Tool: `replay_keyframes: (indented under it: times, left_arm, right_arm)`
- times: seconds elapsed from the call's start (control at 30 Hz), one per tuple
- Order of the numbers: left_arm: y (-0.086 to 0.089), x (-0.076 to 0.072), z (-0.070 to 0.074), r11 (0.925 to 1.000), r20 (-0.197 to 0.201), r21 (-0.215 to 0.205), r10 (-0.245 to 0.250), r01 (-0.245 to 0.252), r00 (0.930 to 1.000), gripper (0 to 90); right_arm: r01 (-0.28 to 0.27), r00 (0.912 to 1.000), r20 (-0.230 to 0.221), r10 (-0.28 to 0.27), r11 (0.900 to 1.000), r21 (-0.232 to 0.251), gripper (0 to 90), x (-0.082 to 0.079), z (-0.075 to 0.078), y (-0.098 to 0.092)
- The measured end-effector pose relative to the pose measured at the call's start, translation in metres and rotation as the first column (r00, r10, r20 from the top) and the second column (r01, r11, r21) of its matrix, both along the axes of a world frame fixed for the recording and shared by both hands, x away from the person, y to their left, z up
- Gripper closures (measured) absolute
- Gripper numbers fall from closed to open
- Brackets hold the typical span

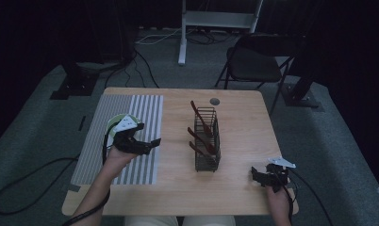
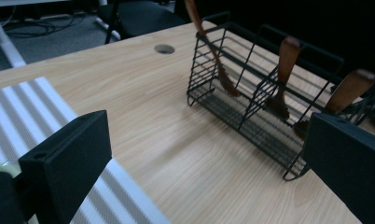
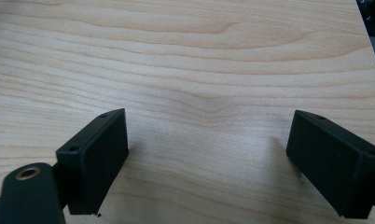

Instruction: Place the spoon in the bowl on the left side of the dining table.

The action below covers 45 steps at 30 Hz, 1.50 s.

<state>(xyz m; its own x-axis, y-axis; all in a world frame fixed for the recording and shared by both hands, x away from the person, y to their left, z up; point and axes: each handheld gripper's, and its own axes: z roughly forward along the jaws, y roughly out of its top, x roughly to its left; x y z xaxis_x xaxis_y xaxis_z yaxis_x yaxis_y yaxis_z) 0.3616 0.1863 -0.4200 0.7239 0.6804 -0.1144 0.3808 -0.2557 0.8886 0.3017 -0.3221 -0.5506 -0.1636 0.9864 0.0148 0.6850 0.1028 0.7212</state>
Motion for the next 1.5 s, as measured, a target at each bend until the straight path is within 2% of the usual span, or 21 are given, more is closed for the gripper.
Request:
replay_keyframes:
  times: [0.23, 0.6, 0.8, 0.93, 1.13, 1.27, 1.37, 1.5]
  left_arm:
    - [-0.014, 0.010, 0.007, 0.9994, 0.003, -0.012, -0.032, 0.032, 0.9995, 1.5]
    - [-0.035, 0.030, 0.014, 0.9989, 0.005, -0.029, -0.036, 0.036, 0.9993, 3.3]
    - [-0.049, 0.042, 0.015, 0.9993, 0.004, -0.013, -0.034, 0.034, 0.9994, 3.3]
    - [-0.057, 0.049, 0.017, 0.9987, 0.001, -0.023, -0.046, 0.046, 0.9990, 3.4]
    - [-0.069, 0.061, 0.019, 0.9992, -0.003, -0.013, -0.038, 0.038, 0.9993, 3.4]
    - [-0.078, 0.067, 0.021, 0.9994, 0.007, -0.005, -0.035, 0.035, 0.9994, 4.6]
    - [-0.084, 0.072, 0.021, 0.9996, 0.019, -0.006, -0.029, 0.029, 0.9994, 6.1]
    - [-0.088, 0.081, 0.019, 0.9995, 0.006, -0.022, -0.021, 0.021, 0.9998, 7.3]
  right_arm:
    - [-0.001, 1.0000, 0.000, 0.001, 1.000, -0.001, 12.0, 0.000, 0.000, 0.000]
    - [0.000, 1.0000, 0.000, 0.000, 1.000, 0.000, 12.0, 0.000, 0.000, 0.000]
    - [0.000, 1.0000, 0.000, 0.000, 1.000, 0.000, 11.9, 0.000, 0.000, 0.000]
    - [0.000, 1.0000, 0.000, 0.000, 1.000, 0.000, 12.0, 0.000, 0.000, 0.000]
    - [0.000, 1.0000, 0.000, 0.000, 1.000, 0.000, 11.9, 0.000, 0.000, 0.000]
    - [0.001, 1.0000, 0.000, -0.001, 1.000, 0.001, 12.0, 0.000, 0.000, 0.000]
    - [0.000, 1.0000, 0.000, 0.000, 1.000, 0.000, 12.0, 0.000, 0.000, 0.000]
    - [0.000, 1.0000, 0.000, 0.000, 1.000, 0.000, 12.0, 0.000, 0.000, 0.000]
